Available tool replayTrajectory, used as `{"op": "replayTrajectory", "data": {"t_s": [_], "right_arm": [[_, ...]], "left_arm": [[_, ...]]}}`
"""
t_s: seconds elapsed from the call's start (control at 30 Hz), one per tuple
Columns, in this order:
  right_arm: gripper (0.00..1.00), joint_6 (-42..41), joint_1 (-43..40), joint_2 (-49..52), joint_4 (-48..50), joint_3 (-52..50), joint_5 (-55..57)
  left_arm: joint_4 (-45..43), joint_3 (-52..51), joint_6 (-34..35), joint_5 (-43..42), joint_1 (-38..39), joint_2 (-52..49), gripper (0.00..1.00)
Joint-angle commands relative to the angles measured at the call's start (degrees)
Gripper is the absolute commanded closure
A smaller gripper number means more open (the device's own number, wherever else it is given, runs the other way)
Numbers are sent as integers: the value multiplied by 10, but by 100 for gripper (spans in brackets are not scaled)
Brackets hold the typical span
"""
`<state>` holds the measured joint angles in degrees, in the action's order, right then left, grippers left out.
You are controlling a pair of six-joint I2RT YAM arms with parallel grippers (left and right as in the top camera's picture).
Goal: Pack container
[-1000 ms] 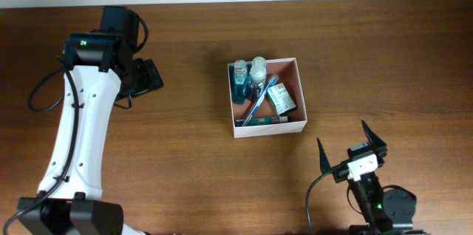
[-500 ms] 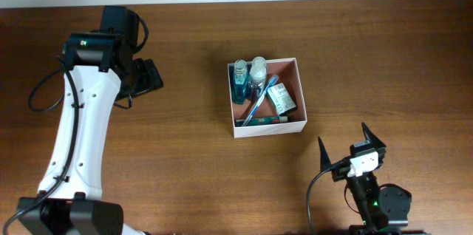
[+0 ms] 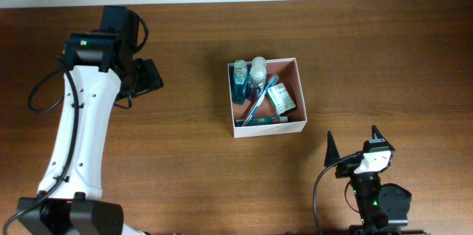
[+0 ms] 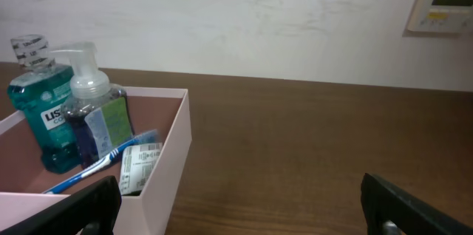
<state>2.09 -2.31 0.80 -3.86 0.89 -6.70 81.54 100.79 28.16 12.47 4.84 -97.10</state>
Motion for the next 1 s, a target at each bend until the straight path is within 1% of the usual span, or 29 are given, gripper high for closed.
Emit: {"op": "replayTrajectory", "data": {"t_s": [0.0, 0.13, 0.17, 0.3, 0.97], "right_arm": [[2, -18, 0, -6, -2, -6, 14], [2, -72, 0, -6, -4, -6, 46], [2, -74, 0, -6, -4, -6, 52], [2, -73, 0, -6, -6, -6, 70], [2, -73, 0, -6, -6, -6, 70]], "left_arm": [[-1, -1, 5, 4, -1, -4, 1], [-1, -1, 5, 4, -1, -4, 1], [-1, -1, 5, 4, -1, -4, 1], [-1, -1, 5, 4, -1, -4, 1], [-1, -1, 5, 4, -1, -4, 1]]}}
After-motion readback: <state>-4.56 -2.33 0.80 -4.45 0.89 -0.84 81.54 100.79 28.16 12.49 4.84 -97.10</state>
